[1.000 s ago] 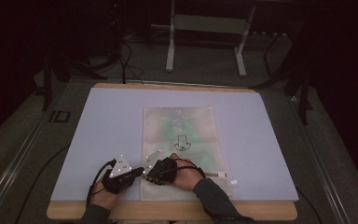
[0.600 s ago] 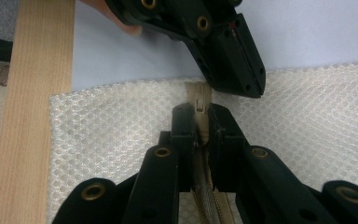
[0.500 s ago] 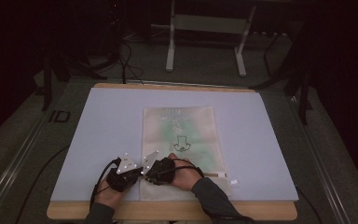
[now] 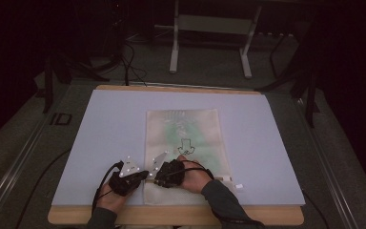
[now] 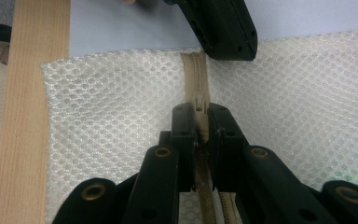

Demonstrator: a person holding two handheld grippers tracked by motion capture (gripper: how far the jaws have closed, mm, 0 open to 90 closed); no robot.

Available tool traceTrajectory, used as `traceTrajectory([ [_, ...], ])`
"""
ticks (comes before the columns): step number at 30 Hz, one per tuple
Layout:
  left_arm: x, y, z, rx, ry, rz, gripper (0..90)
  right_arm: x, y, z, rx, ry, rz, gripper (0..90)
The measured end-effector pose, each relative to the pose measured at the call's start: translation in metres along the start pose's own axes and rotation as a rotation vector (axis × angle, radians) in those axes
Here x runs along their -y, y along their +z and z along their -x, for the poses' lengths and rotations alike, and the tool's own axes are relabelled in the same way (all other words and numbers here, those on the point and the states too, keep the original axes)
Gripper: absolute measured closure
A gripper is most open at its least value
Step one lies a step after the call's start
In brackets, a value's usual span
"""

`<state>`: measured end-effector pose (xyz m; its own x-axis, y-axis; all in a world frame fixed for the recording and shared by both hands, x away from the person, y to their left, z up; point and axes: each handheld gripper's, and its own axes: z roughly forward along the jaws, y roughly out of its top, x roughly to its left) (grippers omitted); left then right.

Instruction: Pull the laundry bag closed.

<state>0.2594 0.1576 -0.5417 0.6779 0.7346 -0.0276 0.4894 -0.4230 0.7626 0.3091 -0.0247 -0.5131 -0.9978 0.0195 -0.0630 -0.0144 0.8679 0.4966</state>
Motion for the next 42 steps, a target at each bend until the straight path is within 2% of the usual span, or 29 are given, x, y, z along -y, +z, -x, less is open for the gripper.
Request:
traceTrajectory([
  [3, 0.000, -0.001, 0.000, 0.001, 0.001, 0.011, 89.6, 0.000, 0.000, 0.001, -0.007, 0.004, -0.001, 82.2],
  [6, 0.001, -0.006, 0.001, 0.032, 0.039, 0.036, 89.4, -0.001, 0.000, 0.001, -0.007, -0.004, -0.007, 82.2],
  [8, 0.001, -0.008, 0.000, 0.047, 0.031, 0.042, 89.3, -0.001, 0.000, 0.002, -0.011, -0.001, -0.004, 82.2],
  [11, 0.000, -0.011, 0.001, 0.093, 0.032, 0.057, 89.3, -0.001, 0.000, 0.002, -0.012, -0.001, -0.004, 82.2],
  [15, 0.000, -0.008, 0.005, 0.097, 0.042, 0.036, 89.1, -0.001, 0.000, 0.002, -0.012, -0.006, -0.009, 82.1],
  [22, 0.000, -0.006, 0.004, 0.118, 0.013, 0.005, 88.9, -0.006, 0.001, 0.001, -0.014, -0.019, -0.041, 82.1],
  [26, -0.001, -0.004, 0.006, 0.106, 0.028, -0.013, 89.1, -0.009, 0.001, 0.000, -0.012, -0.028, -0.064, 82.1],
  [32, 0.001, -0.002, 0.006, 0.104, 0.026, -0.016, 89.3, -0.012, 0.001, 0.000, -0.016, -0.038, -0.085, 82.1],
  [37, 0.002, -0.001, 0.004, 0.114, -0.010, -0.008, 89.5, -0.012, 0.001, 0.002, -0.025, -0.039, -0.089, 82.1],
  [42, 0.003, -0.001, 0.004, 0.114, -0.009, -0.006, 89.5, -0.011, 0.001, 0.002, -0.032, -0.035, -0.083, 82.2],
])
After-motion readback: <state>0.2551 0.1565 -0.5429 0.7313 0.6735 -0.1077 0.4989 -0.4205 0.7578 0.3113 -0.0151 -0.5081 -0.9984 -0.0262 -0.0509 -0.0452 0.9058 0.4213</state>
